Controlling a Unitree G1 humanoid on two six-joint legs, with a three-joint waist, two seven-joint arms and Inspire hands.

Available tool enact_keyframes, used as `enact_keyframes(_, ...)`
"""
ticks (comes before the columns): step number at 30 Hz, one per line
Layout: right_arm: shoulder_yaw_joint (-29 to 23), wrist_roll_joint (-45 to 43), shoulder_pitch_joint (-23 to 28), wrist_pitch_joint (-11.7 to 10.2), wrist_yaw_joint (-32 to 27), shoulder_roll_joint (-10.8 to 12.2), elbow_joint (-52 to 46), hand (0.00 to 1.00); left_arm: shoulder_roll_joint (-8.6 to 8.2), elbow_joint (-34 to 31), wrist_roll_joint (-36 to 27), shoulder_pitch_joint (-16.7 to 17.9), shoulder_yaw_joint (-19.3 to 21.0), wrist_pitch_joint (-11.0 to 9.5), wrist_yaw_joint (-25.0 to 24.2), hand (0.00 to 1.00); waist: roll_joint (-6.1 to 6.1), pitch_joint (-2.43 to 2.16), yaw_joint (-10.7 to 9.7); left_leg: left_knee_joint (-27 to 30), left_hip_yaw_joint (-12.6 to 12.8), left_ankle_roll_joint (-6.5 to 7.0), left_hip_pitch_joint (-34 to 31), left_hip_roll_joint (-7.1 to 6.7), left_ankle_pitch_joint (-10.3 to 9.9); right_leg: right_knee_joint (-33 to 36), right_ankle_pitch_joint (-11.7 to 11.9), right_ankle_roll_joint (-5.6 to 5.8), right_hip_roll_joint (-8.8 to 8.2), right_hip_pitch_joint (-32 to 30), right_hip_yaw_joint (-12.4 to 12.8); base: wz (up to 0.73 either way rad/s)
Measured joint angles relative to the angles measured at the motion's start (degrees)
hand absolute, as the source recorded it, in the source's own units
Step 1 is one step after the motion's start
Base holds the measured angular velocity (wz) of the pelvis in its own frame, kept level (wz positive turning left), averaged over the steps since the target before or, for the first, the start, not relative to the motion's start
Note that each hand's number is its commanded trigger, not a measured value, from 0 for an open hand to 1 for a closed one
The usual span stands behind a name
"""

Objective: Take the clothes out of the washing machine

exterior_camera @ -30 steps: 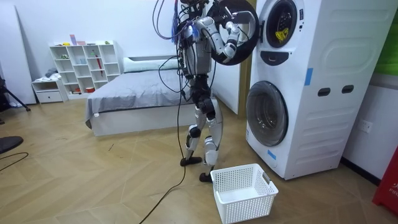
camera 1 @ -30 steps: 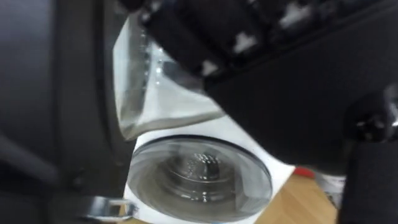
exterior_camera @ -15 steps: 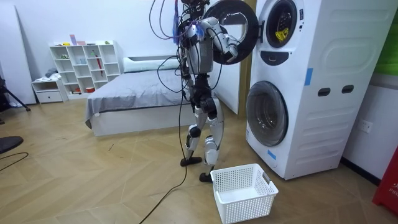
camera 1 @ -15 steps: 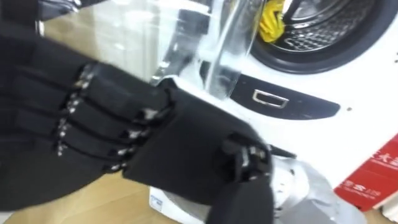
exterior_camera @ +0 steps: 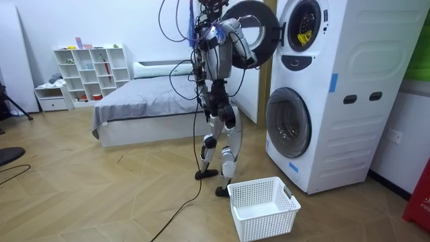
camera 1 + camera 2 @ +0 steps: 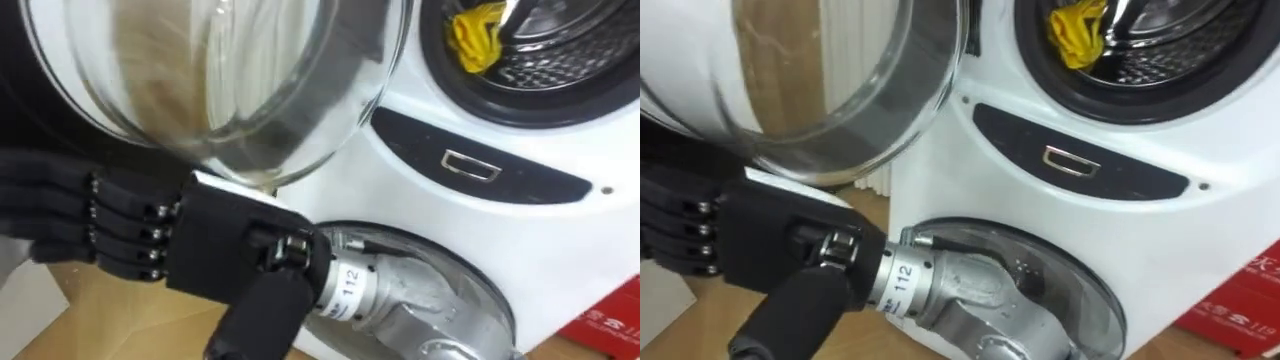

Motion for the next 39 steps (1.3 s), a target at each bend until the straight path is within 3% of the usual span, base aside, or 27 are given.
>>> enact_keyframes(9, -0.1, -3.6, -0.4, 0.0, -6.9, -0.3, 1.3, 0.0, -0.3, 0.0, 1.1, 0.0, 0.0, 0.0, 0.1, 0.0, 0.66, 0.44, -0.2, 0.6, -0.1, 0.02, -0.4, 0.14, 0.0, -0.5, 0.0, 0.12, 0.12, 0.2, -0.1, 0.03)
enact_keyframes(16, -0.4, -4.3, -0.3, 0.0, -9.2, -2.5, 1.4, 0.0, -0.67, -0.3, 2.7, 0.6, 0.2, 0.7, 1.0, 0.0, 1.25, 0.28, -0.5, 0.8, 0.2, 0.02, -0.3, 0.09, 0.0, -0.4, 0.2, 0.15, 0.11, 0.2, 0.0, 0.0)
enact_keyframes(19, -1.8, -5.6, -0.1, 1.2, -9.3, -4.1, 1.4, 0.0, -0.98, -0.4, 2.7, 0.7, 0.2, 1.3, 1.0, 0.0, 2.01, 0.0, -1.1, 0.7, 0.2, 0.0, -0.4, 0.1, 0.0, -0.2, 0.3, 0.04, 0.05, 0.2, 0.0, 0.0)
enact_keyframes(21, -2.4, -7.7, 1.4, 1.3, -8.7, -5.7, 1.2, 0.0, -1.03, -0.4, 2.7, 1.0, 0.2, 1.4, 1.0, 0.0, 2.61, -0.86, -1.8, 0.6, 0.3, -0.01, -0.2, 0.09, 0.0, 0.1, 0.3, 0.04, 0.02, 0.3, 0.1, 0.0)
enact_keyframes(23, -3.9, -8.5, 4.3, 1.2, -8.2, -7.9, 1.2, 0.0, -1.01, -0.4, 2.1, 1.2, 0.3, 1.5, 1.0, 0.0, 3.08, -1.26, -2.0, 0.6, 0.8, 0.01, 0.6, 0.08, 0.0, 0.5, 0.3, 0.04, -0.02, 0.6, 0.6, -0.11)
enact_keyframes(24, -4.9, -9.8, 6.2, 1.3, -8.3, -9.7, 1.2, 0.0, -1.01, -0.5, 2.1, 1.4, 0.5, 1.5, 1.0, 0.0, 2.82, -1.64, -2.3, 0.6, 1.6, 0.02, 0.9, 0.07, 0.0, 0.5, 0.3, 0.04, -0.01, 0.6, 1.3, -0.2)
enact_keyframes(28, -11.6, -12.3, 11.3, 2.5, -8.2, -13.1, 1.1, 0.0, -0.97, -0.4, 2.4, 2.2, 4.0, 2.3, 1.0, 0.0, 2.61, -1.7, -5.5, 0.7, 3.1, 0.02, 1.5, 0.04, 0.0, 0.7, 0.3, -0.01, 0.16, 0.6, 2.9, -0.18)
enact_keyframes(30, -17.3, -14.3, 13.0, 2.6, -8.2, -15.4, 0.6, 0.0, -0.21, -0.3, 2.4, 3.3, 6.6, 2.2, 1.1, 0.0, 2.06, -1.66, -8.1, 0.5, 3.3, 0.02, 1.9, -0.04, 0.0, 0.9, 0.3, -0.01, 0.14, 0.5, 3.3, -0.1)
enact_keyframes(32, -21.0, -14.5, 13.8, 2.5, -8.7, -16.8, 0.5, 0.0, 0.29, -0.3, 2.2, 3.6, 7.1, 2.2, 1.2, 0.0, 1.71, -1.57, -8.9, 0.1, 4.2, 0.02, 2.6, -0.06, 0.0, 1.3, 0.3, -0.02, 0.25, 0.5, 4.2, -0.21)
enact_keyframes(36, -24.2, -15.9, 15.0, 2.5, -9.4, -17.3, -0.2, 0.0, 0.28, -0.3, 2.1, 3.9, 7.9, 2.2, 1.3, 0.0, 0.71, -1.35, -11.2, -0.2, 5.1, 0.03, 3.3, -0.1, 0.0, 1.4, 0.4, -0.04, 0.4, 0.5, 5.1, -0.12)
enact_keyframes(39, -25.1, -19.6, 16.1, 2.5, -9.4, -17.5, -3.3, 0.0, 0.19, -0.3, 2.1, 4.1, 8.1, 2.2, 1.3, 0.0, 0.21, -1.46, -11.8, -0.6, 6.3, 0.17, 3.9, 0.04, -0.1, 1.4, 0.4, 0.01, 0.73, 0.5, 6.1, -0.17)
